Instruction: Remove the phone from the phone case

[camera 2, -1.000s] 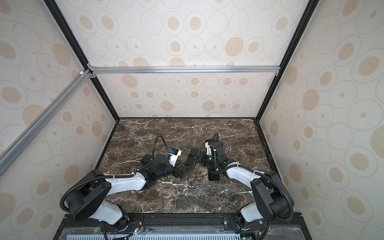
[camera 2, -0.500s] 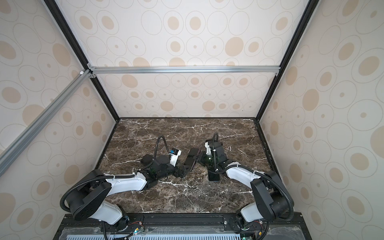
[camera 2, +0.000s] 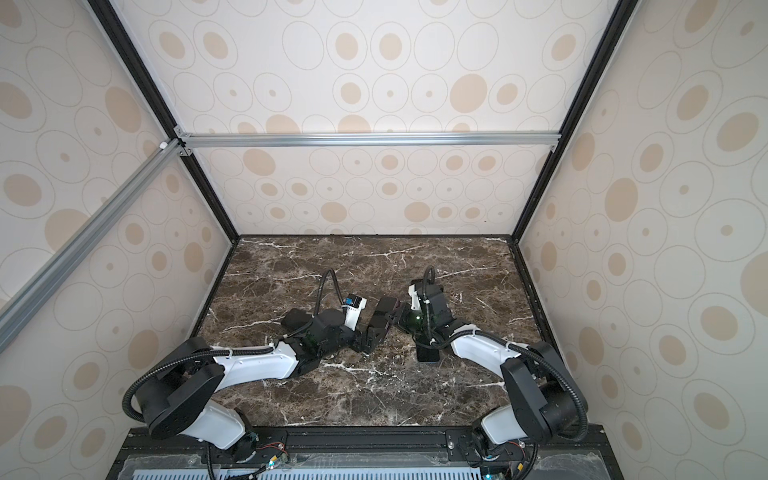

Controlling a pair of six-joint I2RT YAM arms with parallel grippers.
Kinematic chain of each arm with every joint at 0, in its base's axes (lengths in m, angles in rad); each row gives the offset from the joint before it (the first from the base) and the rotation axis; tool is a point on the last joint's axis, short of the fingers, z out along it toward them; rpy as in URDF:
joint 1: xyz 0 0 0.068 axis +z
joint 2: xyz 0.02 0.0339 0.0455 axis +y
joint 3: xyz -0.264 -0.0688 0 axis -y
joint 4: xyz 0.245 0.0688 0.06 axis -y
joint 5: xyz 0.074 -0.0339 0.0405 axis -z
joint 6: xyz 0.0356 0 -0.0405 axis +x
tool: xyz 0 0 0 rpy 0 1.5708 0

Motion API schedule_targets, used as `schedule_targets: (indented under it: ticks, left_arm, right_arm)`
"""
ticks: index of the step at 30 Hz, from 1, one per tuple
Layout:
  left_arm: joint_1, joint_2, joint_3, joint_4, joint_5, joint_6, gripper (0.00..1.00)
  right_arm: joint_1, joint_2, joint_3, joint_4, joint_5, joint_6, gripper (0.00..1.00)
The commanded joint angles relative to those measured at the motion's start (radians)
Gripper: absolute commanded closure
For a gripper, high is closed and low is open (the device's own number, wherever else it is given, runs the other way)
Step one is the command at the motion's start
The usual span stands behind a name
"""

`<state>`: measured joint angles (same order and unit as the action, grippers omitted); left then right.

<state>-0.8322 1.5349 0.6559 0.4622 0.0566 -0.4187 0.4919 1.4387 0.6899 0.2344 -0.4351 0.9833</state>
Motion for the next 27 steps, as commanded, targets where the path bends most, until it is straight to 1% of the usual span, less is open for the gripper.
schedule_targets:
  ticks: [1,5,8,14,21,27]
  left_arm:
    - [-0.025,0.025,0.063,-0.088,-0.086,0.041,0.04]
    - [-0.042,0.042,0.086,-0.15,-0.169,0.042,0.05]
    - [-0.044,0.042,0.079,-0.162,-0.2,0.033,0.05]
    - [-0.048,0.054,0.059,-0.163,-0.221,0.021,0.06]
    - [-0.05,0.044,-0.001,-0.168,-0.285,-0.01,0.06]
    - [-0.049,0.025,-0.034,-0.157,-0.289,-0.023,0.06]
  right_arm:
    - [0.015,-0.024,0.014,0.074,-0.003,0.022,1.0]
    - [0.017,-0.03,0.01,0.081,0.004,0.028,1.0]
    - [0.017,-0.037,0.004,0.082,0.007,0.032,1.0]
    - [0.017,-0.054,0.0,0.096,0.004,0.05,1.0]
    - [0.017,-0.087,-0.005,0.111,0.007,0.085,1.0]
    - [0.017,-0.109,-0.003,0.125,0.009,0.109,1.0]
